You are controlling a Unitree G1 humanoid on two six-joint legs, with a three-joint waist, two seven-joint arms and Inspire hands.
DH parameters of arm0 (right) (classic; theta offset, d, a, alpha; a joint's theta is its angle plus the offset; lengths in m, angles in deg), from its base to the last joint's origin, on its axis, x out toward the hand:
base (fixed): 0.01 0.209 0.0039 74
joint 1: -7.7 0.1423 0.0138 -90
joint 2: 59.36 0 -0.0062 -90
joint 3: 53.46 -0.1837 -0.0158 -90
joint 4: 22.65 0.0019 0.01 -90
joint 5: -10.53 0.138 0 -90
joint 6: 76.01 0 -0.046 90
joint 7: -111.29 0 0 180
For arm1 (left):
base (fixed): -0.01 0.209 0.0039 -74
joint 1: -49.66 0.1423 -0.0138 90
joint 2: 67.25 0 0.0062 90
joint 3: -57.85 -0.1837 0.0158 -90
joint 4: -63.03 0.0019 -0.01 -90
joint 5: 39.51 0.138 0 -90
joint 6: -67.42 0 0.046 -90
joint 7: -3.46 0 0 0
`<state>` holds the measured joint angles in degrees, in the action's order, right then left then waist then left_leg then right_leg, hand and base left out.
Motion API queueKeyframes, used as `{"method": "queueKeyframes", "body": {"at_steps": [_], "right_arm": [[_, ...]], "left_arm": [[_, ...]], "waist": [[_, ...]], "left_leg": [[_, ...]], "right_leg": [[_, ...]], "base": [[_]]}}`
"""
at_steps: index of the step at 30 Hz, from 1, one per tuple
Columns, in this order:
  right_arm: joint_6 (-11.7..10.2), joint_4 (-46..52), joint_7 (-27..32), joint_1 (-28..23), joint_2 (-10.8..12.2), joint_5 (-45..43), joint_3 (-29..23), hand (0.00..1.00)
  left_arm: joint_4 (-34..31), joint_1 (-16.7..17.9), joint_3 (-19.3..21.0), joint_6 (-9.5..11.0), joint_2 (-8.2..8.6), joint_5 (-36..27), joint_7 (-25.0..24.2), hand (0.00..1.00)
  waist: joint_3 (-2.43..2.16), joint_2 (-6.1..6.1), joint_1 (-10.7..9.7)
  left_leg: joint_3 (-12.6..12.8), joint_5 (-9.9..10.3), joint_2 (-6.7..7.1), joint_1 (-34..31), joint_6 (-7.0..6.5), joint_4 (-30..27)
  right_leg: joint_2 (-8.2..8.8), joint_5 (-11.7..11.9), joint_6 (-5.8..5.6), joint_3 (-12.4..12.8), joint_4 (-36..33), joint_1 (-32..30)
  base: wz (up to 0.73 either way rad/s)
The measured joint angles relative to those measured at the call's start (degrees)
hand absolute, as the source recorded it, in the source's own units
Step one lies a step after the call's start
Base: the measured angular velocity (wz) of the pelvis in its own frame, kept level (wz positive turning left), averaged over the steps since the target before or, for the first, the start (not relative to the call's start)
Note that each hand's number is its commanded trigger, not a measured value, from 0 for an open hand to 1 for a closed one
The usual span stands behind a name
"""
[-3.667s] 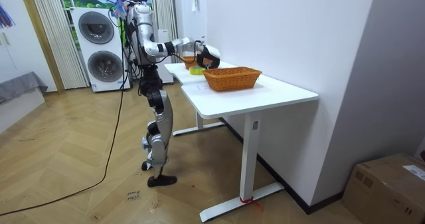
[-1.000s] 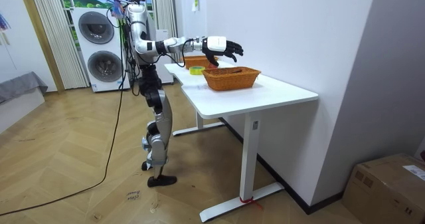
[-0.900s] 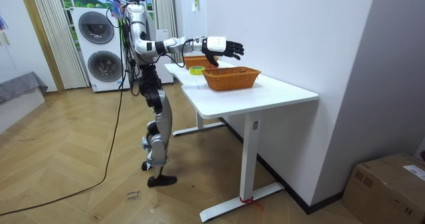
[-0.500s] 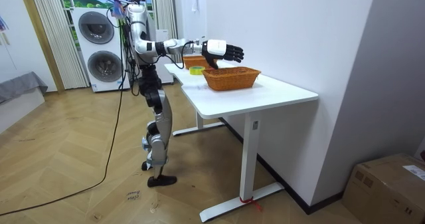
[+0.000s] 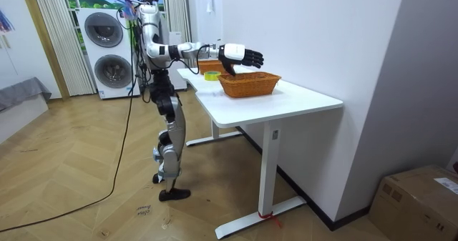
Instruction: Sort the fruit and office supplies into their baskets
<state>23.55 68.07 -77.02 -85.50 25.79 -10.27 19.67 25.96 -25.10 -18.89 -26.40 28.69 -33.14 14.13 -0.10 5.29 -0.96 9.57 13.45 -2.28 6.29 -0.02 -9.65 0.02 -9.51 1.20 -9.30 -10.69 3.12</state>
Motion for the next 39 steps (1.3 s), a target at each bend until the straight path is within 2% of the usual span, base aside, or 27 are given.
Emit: {"method": "queueKeyframes", "body": {"at_steps": [7,12,14,18,21,33,39], "right_arm": [[-0.1,2.2,0.1,0.1,0.0,0.0,0.0,0.0],[-0.2,6.2,0.2,0.1,0.0,0.4,0.0,0.0],[-0.2,9.1,0.6,0.1,0.0,0.3,0.1,0.0],[-0.7,12.9,2.2,0.2,0.0,1.0,1.2,0.0],[-2.0,13.3,2.7,0.9,-0.1,1.3,3.1,0.0],[-2.2,19.7,0.8,2.0,-0.1,1.5,7.2,0.0],[-2.5,20.4,0.4,2.1,0.0,2.2,9.6,0.0]], "left_arm": [[0.0,1.0,0.0,0.1,-0.57,0.0,-0.1,0.0],[0.0,2.5,0.0,0.1,-1.66,0.0,-0.2,0.0],[0.0,2.6,0.0,0.1,-2.11,0.1,-0.2,0.0],[0.0,2.6,0.0,0.1,-2.22,0.1,-0.2,0.0],[-0.1,2.1,-0.1,0.1,-2.17,0.1,-0.2,0.0],[-0.1,1.6,-0.1,0.2,-2.1,3.3,-0.4,0.0],[-0.1,0.8,-0.1,0.2,-2.02,3.3,-1.3,0.0]], "waist": [[0.22,-0.4,0.4],[0.19,-0.03,0.6],[0.21,0.14,1.2],[0.16,0.43,2.1],[0.07,0.66,2.7],[0.05,0.64,3.2],[-0.01,0.73,4.8]], "left_leg": [[0.1,0.0,0.01,0.0,0.0,0.0],[-0.2,0.0,0.02,-0.1,0.0,0.0],[-0.2,0.0,0.03,-0.3,0.0,0.0],[-0.3,0.0,0.04,-0.6,-0.01,-0.2],[-0.6,0.0,0.01,-0.7,-0.01,-0.3],[-1.8,-0.1,0.03,-1.3,-0.1,-0.2],[-1.9,-0.1,0.03,-1.2,-0.16,-0.3]], "right_leg": [[-0.07,0.0,0.0,0.1,-0.1,0.1],[-0.01,0.0,0.0,-0.3,0.1,0.1],[0.0,0.0,0.0,-0.6,0.2,0.0],[0.08,0.0,-0.02,-1.3,0.2,-0.1],[0.45,0.0,-0.03,-1.9,0.1,0.0],[0.66,0.0,-0.04,-3.2,-0.1,0.1],[0.77,0.0,-0.06,-3.2,-0.1,0.1]], "base": [[0.0],[0.02],[0.0],[0.05],[0.06],[0.05],[0.0]]}}
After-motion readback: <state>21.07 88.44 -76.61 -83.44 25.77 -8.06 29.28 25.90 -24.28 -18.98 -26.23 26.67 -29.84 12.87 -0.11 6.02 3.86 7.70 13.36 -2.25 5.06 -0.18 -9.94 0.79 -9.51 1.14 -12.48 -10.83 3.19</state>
